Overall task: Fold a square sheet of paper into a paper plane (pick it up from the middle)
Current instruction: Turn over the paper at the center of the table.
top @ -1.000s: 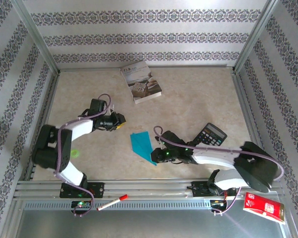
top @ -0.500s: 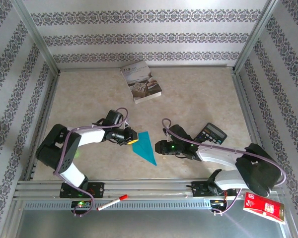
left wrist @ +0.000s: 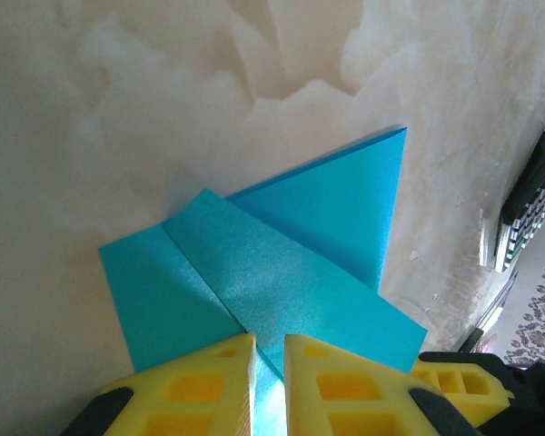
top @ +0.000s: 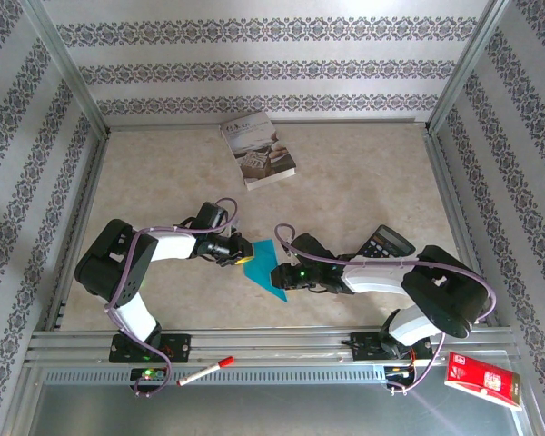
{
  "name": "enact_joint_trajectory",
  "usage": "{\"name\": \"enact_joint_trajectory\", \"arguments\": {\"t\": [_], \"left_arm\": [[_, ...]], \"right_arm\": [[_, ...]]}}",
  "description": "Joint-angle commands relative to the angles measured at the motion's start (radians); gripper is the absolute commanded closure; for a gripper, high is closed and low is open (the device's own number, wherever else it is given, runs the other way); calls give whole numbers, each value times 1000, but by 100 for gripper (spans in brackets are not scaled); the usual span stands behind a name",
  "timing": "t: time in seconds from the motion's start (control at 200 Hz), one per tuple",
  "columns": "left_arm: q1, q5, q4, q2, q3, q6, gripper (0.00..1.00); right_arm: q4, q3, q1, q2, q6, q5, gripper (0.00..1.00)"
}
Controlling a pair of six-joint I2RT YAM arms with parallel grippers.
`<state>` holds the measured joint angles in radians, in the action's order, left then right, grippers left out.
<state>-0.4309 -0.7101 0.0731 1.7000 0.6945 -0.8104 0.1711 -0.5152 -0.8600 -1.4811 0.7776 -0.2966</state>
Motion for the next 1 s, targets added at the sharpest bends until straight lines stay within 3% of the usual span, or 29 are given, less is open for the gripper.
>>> {"name": "enact_joint_trajectory", "arguments": {"t": [0.0,0.42,0.615,0.699,0.819,0.994], "left_arm": [[-3,5,22,17,-2,23,84],[-4,-8,17,3,21,12,83],[28,-42,-19,-90,85,-12,69],[75,-58,-35,-161,105,-33,66],[151,-42,-116,-263,126,-21,65],[251,15,-248,-365,131,20,64]], "right_arm": [[29,-13,-7,-3,-1,5,74],[32,-17,-7,-9,-18,15,97],[-120,-14,65,129,-98,67,100],[-346,-82,96,237,-205,189,100],[-682,-235,111,345,-375,484,100],[-946,-445,29,277,-509,907,100]]}}
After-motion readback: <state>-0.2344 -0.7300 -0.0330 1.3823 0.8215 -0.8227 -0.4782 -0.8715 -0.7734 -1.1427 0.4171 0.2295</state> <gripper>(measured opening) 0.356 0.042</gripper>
